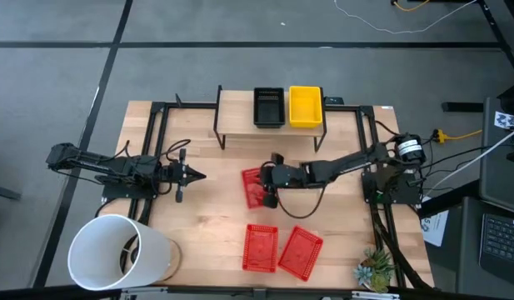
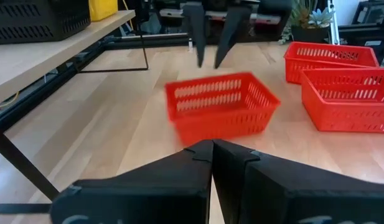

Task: Stack baskets on shelf by color
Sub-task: Adjust the red baskets

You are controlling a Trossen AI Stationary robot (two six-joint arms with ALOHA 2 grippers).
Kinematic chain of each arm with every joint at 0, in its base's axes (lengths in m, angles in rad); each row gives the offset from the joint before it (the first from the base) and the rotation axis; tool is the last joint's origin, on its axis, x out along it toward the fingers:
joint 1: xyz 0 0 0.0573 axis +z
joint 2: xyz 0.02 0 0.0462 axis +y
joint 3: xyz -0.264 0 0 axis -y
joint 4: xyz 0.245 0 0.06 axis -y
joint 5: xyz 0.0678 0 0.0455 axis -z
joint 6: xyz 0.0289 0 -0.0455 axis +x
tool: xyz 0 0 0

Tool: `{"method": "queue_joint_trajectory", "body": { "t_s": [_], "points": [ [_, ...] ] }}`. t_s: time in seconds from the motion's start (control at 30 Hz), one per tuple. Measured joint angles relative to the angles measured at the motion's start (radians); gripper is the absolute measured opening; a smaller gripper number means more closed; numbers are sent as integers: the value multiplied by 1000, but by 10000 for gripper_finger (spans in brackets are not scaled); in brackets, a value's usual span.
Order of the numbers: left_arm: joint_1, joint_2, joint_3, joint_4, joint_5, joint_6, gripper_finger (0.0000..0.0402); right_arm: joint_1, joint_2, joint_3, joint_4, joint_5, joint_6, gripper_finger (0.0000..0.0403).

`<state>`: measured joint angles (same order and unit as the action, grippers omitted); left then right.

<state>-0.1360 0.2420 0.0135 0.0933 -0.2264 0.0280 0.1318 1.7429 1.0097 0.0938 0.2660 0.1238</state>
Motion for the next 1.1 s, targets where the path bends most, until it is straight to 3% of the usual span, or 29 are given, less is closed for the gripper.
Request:
{"method": "queue_joint_trajectory", "body": {
  "t_s": [0.1,0.27,0.5,0.7,0.83,1.03,1.1],
  "points": [
    [0,0,0,0,0,0,0,6,-26,39,-139,-86,49,94],
    [0,0,0,7,0,0,0,91,-74,64,-400,-290,304,94],
    [0,0,0,3,-1,1,0,322,-83,75,-418,-281,403,94],
    [0,0,0,5,-1,0,0,452,-85,101,-486,-307,563,94],
    [0,0,0,6,-1,1,0,469,-53,98,-536,-382,708,91],
    [0,0,0,6,-1,1,0,412,66,97,-574,-397,682,88],
    [0,0,-1,6,-1,1,0,381,102,96,-627,-359,660,88]
  ]
}}
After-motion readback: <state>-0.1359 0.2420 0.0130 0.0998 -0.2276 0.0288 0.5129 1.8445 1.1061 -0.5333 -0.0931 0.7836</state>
